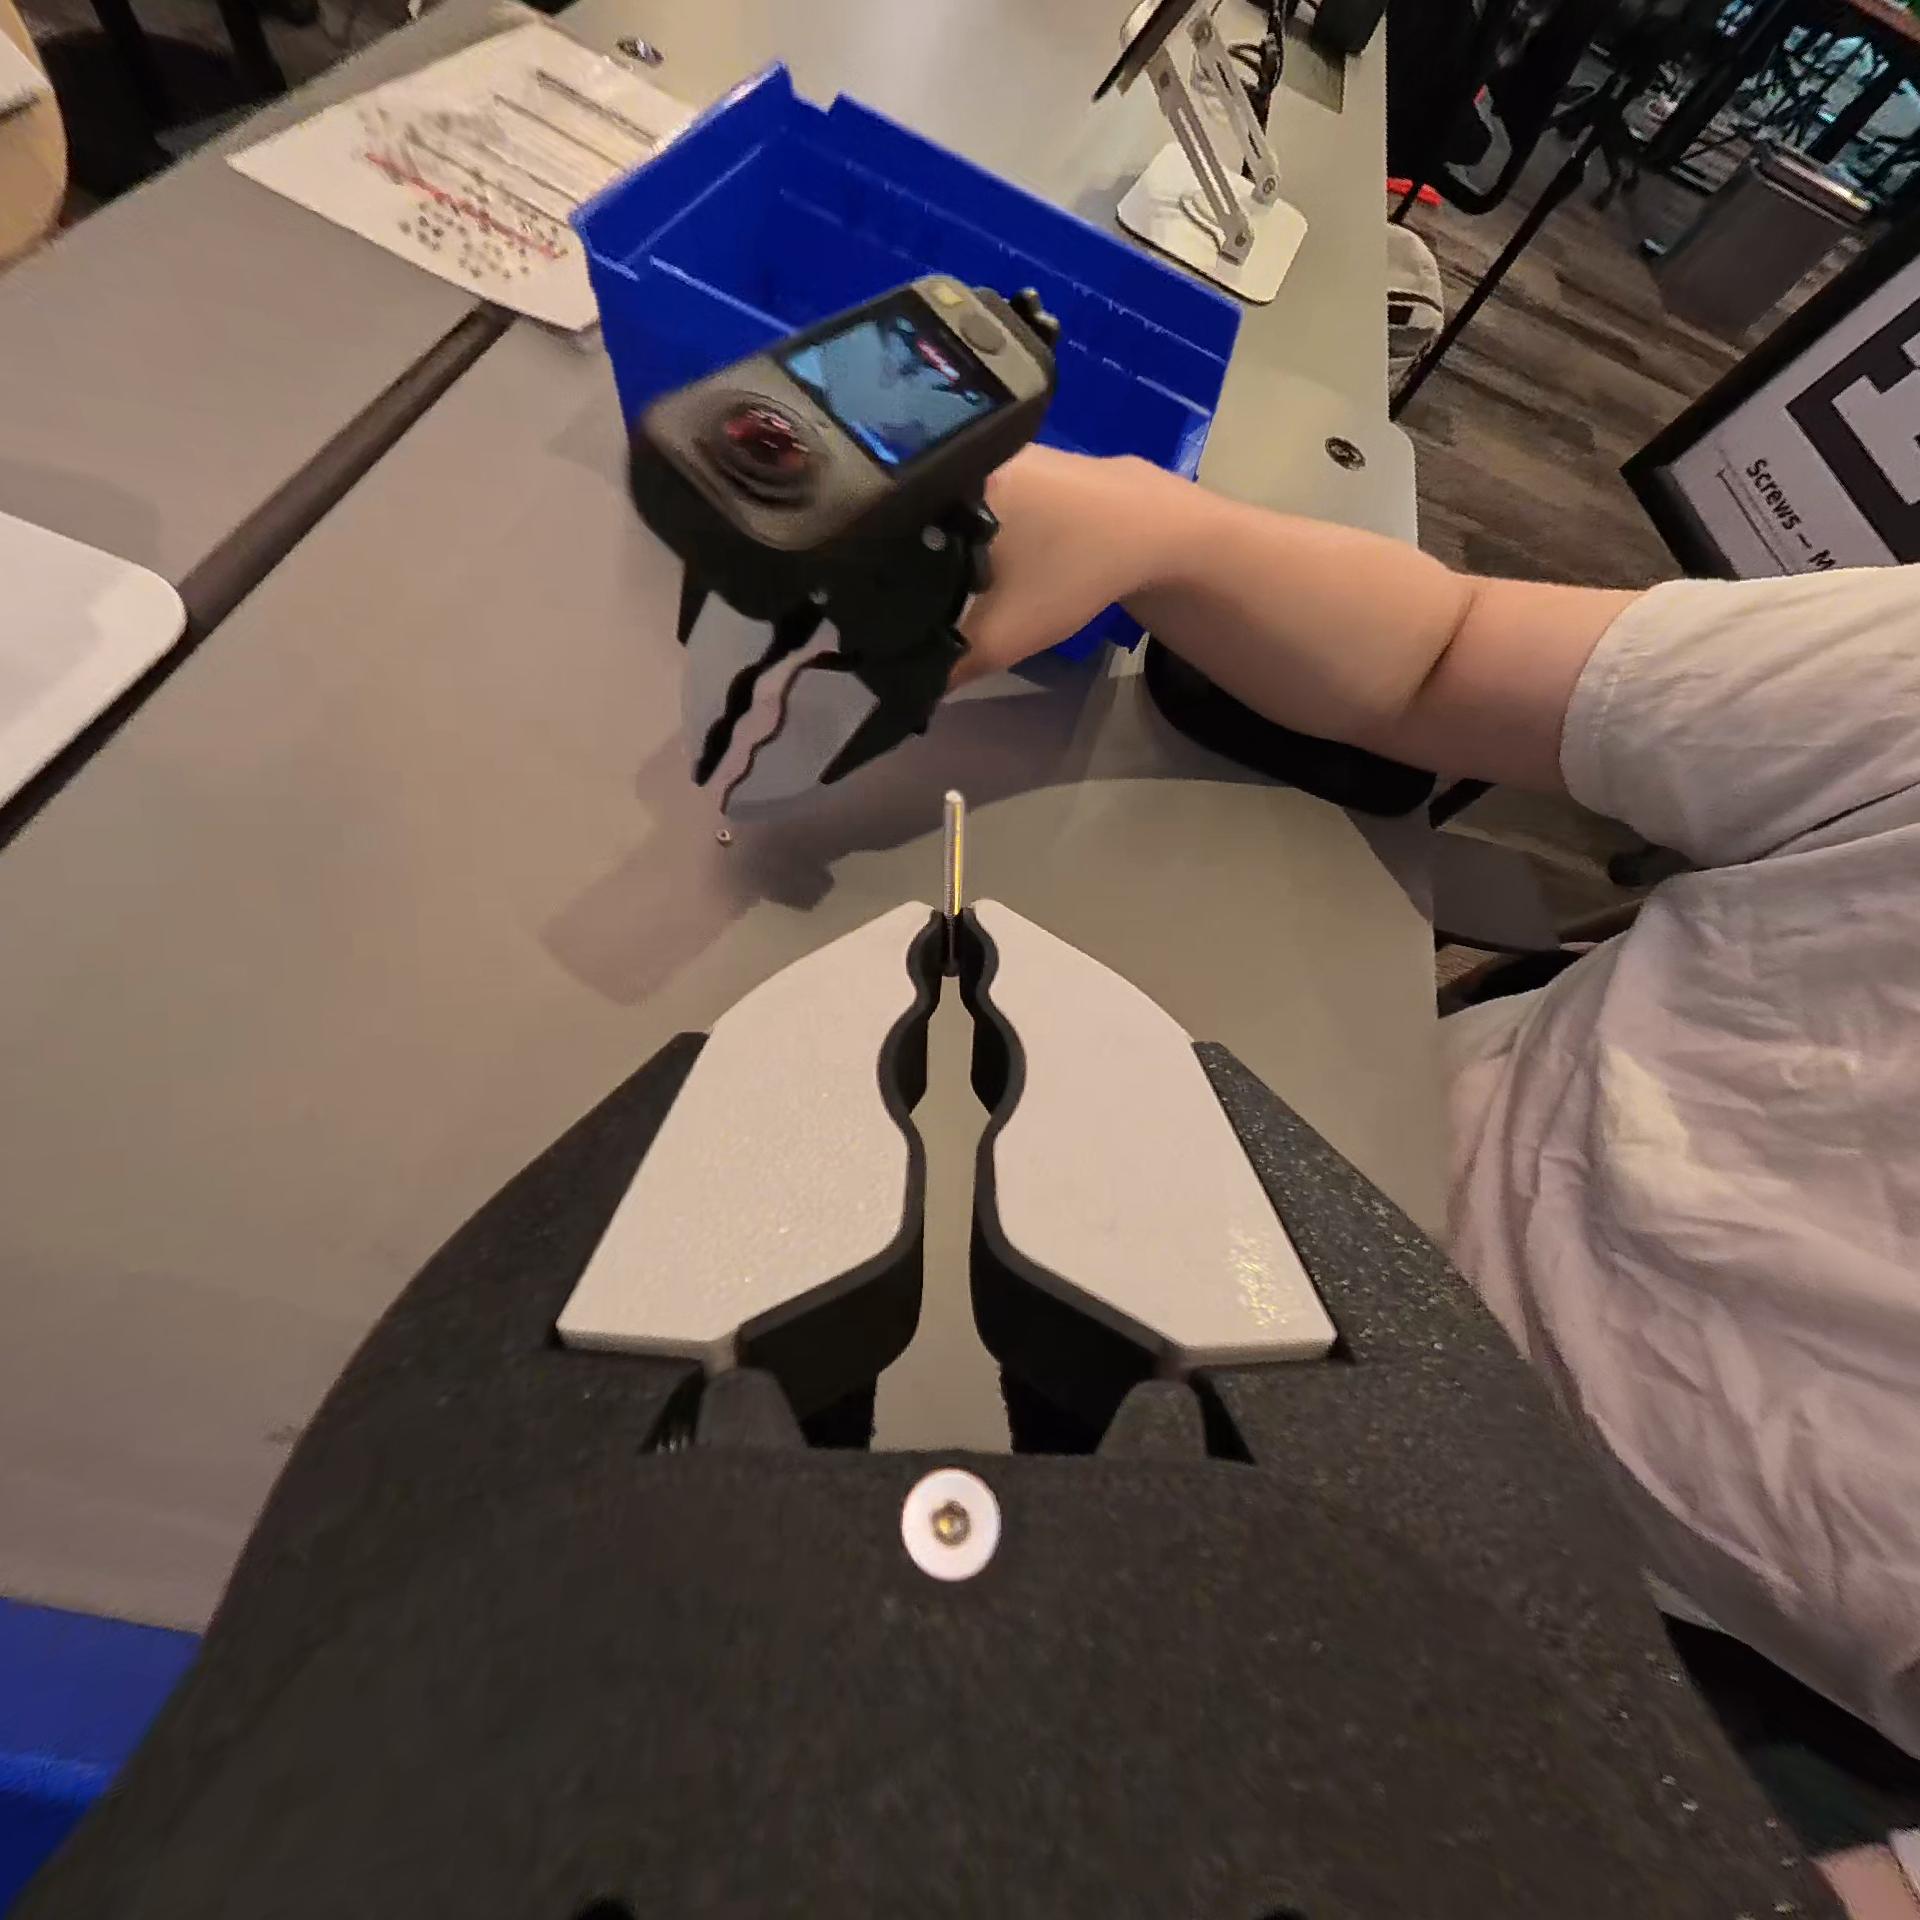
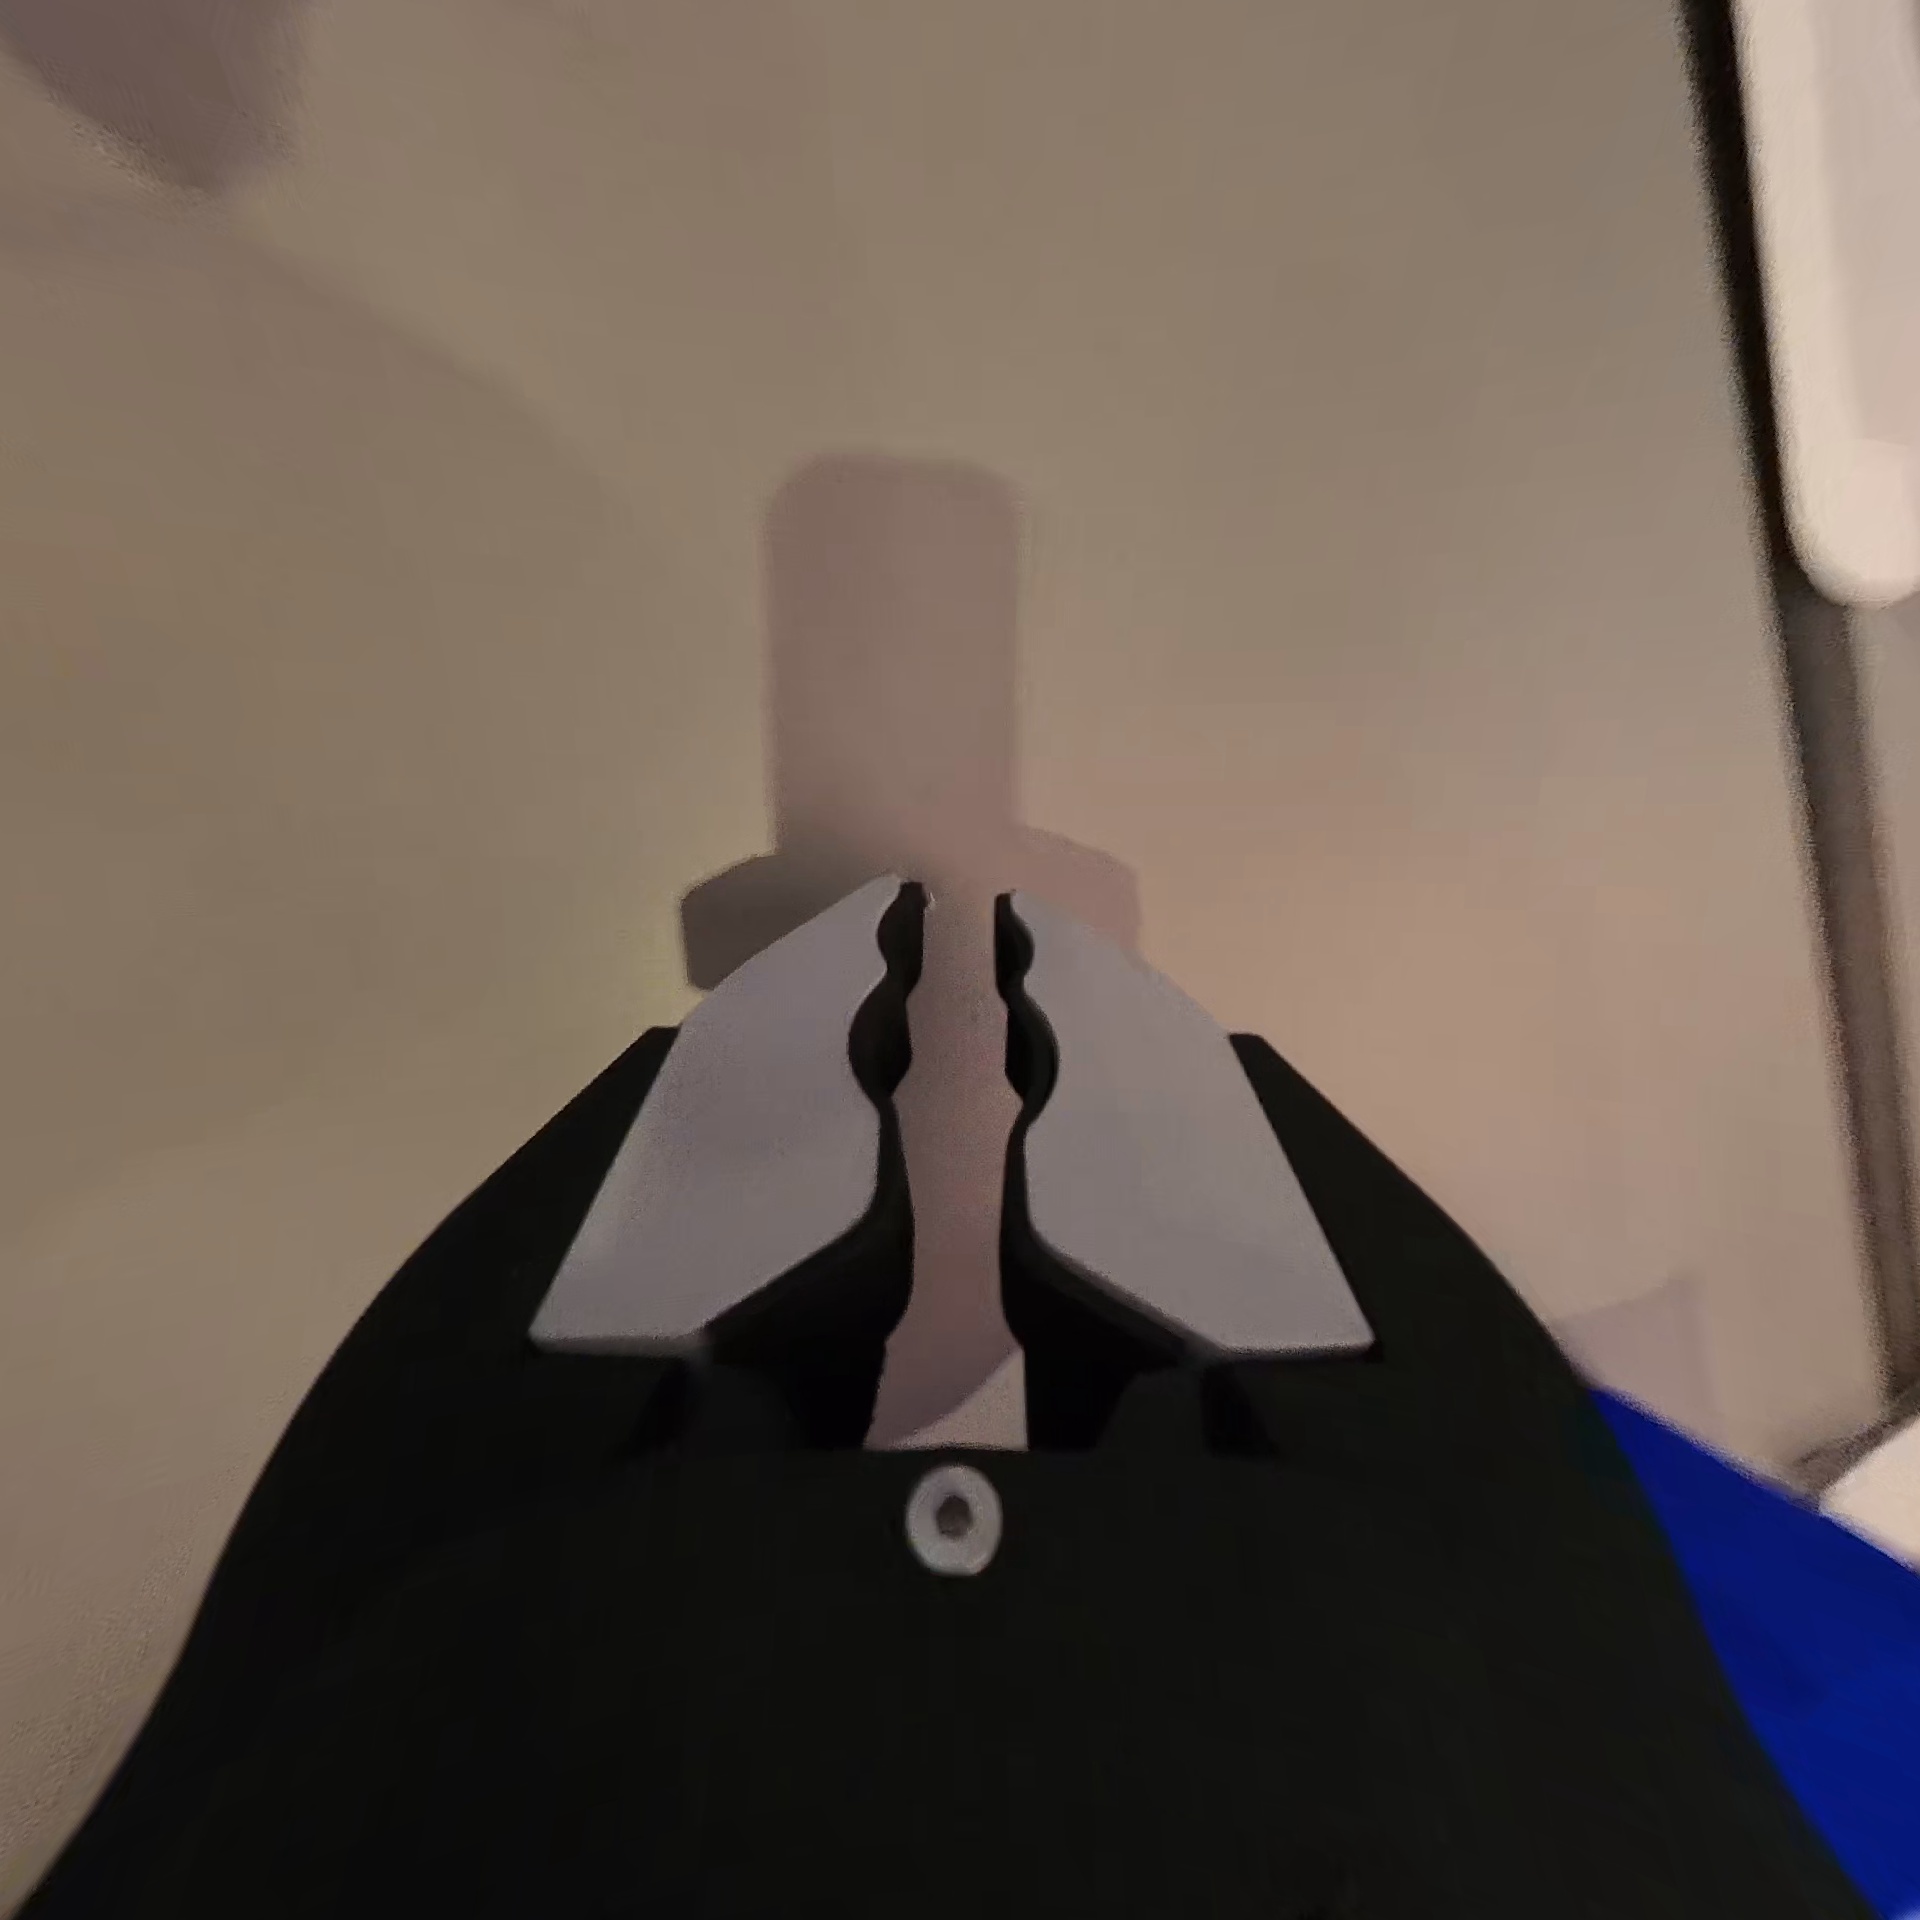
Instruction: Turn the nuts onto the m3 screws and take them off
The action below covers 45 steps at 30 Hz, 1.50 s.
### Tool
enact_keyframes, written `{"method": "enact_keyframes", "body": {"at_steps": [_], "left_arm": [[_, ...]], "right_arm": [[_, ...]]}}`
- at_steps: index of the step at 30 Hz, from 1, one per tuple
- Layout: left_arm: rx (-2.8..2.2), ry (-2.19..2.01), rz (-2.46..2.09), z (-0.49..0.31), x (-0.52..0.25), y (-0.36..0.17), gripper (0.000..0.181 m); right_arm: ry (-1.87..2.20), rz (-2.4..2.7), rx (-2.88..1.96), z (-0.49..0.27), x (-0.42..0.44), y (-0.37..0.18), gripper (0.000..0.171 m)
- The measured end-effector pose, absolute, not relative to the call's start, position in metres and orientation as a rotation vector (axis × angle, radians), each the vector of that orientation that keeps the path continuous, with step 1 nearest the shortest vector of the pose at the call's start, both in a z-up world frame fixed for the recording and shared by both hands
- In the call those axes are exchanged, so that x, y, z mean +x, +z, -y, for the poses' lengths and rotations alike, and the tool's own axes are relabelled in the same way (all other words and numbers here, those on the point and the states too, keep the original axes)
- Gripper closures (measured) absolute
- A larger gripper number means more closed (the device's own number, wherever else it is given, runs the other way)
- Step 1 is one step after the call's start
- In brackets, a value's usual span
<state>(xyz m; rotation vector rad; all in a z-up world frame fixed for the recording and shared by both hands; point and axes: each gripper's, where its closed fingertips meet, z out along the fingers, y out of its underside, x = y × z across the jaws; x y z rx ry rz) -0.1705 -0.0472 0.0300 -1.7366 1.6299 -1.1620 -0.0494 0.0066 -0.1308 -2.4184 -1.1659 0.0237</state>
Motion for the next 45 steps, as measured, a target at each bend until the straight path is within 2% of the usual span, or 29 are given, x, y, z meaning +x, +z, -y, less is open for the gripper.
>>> {"method": "enact_keyframes", "body": {"at_steps": [3, 7, 8, 10, 14, 17, 30, 35, 37, 45], "left_arm": [[-1.694, -1.158, -1.593, 0.047, -0.173, 0.043, 0.179], [-1.657, -1.173, -1.526, 0.045, -0.183, 0.062, 0.18], [-1.639, -1.188, -1.505, 0.046, -0.185, 0.069, 0.18], [-1.599, -1.219, -1.481, 0.051, -0.188, 0.081, 0.18], [-1.542, -1.219, -1.475, 0.061, -0.189, 0.093, 0.18], [-1.505, -1.222, -1.511, 0.074, -0.185, 0.097, 0.18], [-1.514, -1.186, -1.599, 0.09, -0.17, 0.083, 0.179], [-1.52, -1.182, -1.616, 0.092, -0.167, 0.079, 0.179], [-1.523, -1.179, -1.625, 0.093, -0.166, 0.077, 0.179], [-1.531, -1.167, -1.634, 0.093, -0.163, 0.074, 0.179]], "right_arm": [[0.096, 1.316, -2.145, 0.002, -0.081, -0.094, 0.157], [0.515, 1.318, -1.701, 0.034, -0.131, -0.018, 0.15], [0.612, 1.304, -1.605, 0.044, -0.136, 0.001, 0.152], [0.877, 1.285, -1.423, 0.072, -0.141, 0.037, 0.171], [1.541, 1.192, -1.018, 0.134, -0.125, 0.113, 0.171], [1.834, 1.129, -0.734, 0.159, -0.097, 0.147, 0.171], [1.95, 1.177, -0.679, 0.171, -0.09, 0.146, 0.171], [2.084, 1.221, -0.642, 0.184, -0.089, 0.149, 0.155], [2.131, 1.207, -0.601, 0.185, -0.087, 0.153, 0.171], [2.113, 1.127, -0.584, 0.177, -0.086, 0.156, 0.171]]}}
